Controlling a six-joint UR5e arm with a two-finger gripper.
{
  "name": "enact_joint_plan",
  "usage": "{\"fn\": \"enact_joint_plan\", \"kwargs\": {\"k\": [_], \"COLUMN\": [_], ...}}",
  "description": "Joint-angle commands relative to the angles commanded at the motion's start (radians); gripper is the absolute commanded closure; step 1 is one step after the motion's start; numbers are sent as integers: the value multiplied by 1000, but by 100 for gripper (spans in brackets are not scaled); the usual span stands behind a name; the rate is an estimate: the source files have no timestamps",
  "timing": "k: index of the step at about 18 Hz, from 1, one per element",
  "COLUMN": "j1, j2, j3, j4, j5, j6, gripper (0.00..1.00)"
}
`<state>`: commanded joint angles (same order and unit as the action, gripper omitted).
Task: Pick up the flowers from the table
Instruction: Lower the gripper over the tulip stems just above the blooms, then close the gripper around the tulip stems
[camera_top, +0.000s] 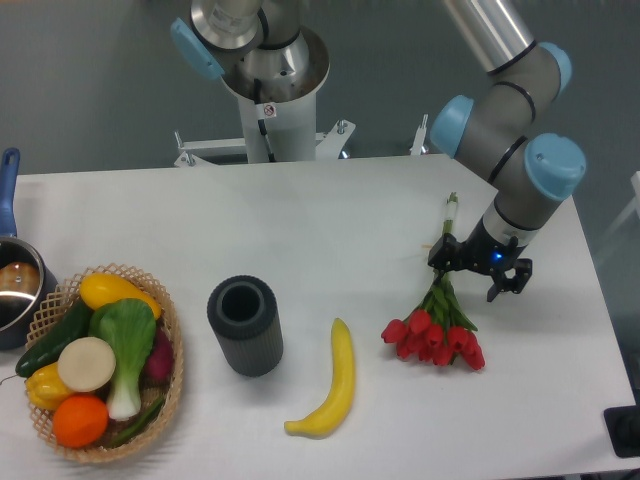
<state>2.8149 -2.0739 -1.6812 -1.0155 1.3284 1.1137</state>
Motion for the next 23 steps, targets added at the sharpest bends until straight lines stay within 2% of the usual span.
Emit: {"fn": "enact_joint_plan", "kwargs": {"k": [9, 21, 23], "j1": [-28, -26, -26], "j2": [-8, -5, -6], "j3": [-23, -48, -48], "j4": [2, 2, 2], "j5": [2, 34, 34], "j6": [-2, -2, -2], "gripper": [0, 0, 4]}}
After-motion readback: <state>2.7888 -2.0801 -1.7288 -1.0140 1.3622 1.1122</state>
